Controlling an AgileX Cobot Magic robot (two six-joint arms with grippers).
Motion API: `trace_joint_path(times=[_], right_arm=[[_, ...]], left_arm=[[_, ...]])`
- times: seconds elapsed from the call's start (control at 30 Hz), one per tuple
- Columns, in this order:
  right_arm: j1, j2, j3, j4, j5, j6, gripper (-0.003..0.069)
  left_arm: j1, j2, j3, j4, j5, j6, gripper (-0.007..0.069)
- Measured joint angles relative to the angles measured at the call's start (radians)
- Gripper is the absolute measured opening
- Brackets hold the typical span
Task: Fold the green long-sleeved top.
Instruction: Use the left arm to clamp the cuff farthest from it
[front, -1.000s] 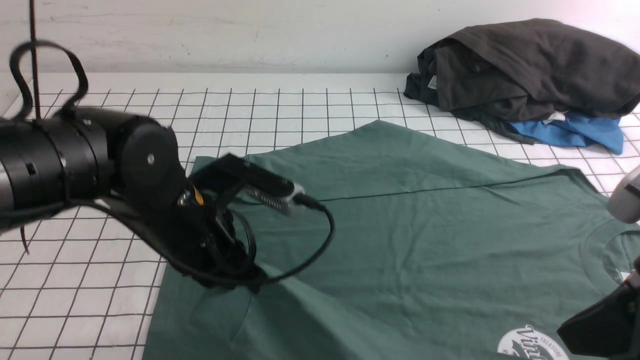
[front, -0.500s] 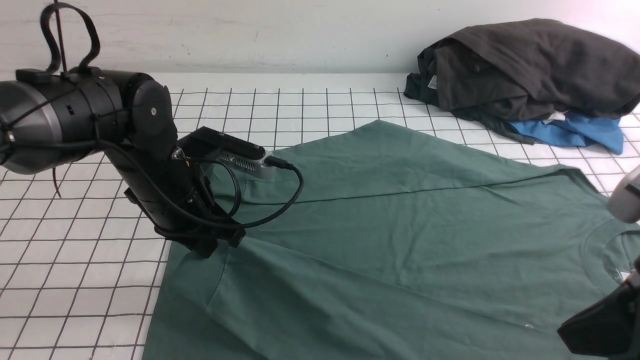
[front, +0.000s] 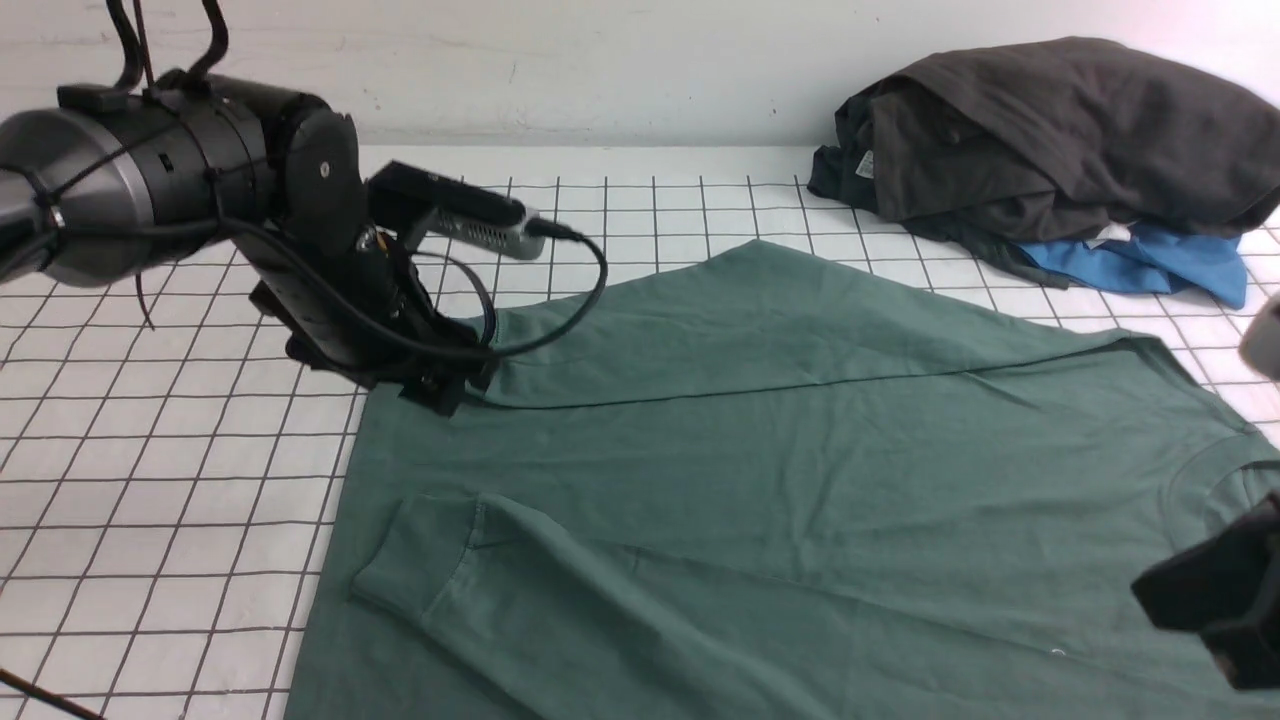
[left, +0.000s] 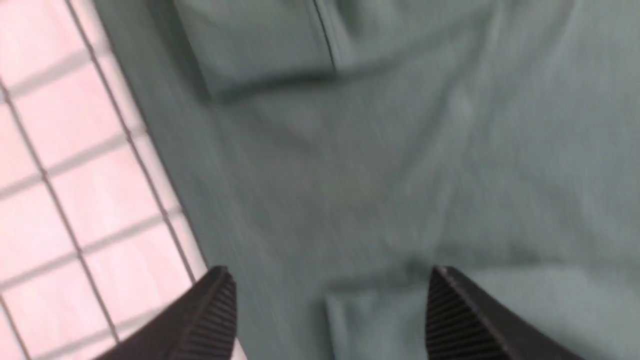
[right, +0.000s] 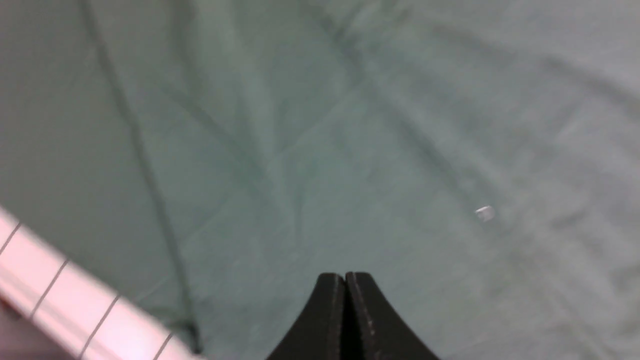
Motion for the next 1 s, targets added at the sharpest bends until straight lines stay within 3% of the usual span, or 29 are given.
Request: trace_joint_path(times=[0.3,0.63,0.8,1.0], right_arm=[[0.000,0.121,-0.091,-0.071,-0.010,0.082,-0.0014],[0.000,0.168,-0.091,-0.059,-0.008,0.083,-0.0014],[0.000,0.169,-0.091,-0.057,-0.008,0.082,-0.0014],[0.001,0.169,-0.091,-0.056,-0.008,0.082,-0.0014]], left_arm=[[0.102,0.216,-0.190,-0.067,-0.005,-0.045,0.0499],[0.113,0.396,-0.307,-0.136,-0.063,-0.045,0.0486],[0.113,0.415,-0.321,-0.137,-0.073,-0.045,0.0375],[0.113,0.414,-0.321,-0.151,-0.070,-0.045,0.0081]])
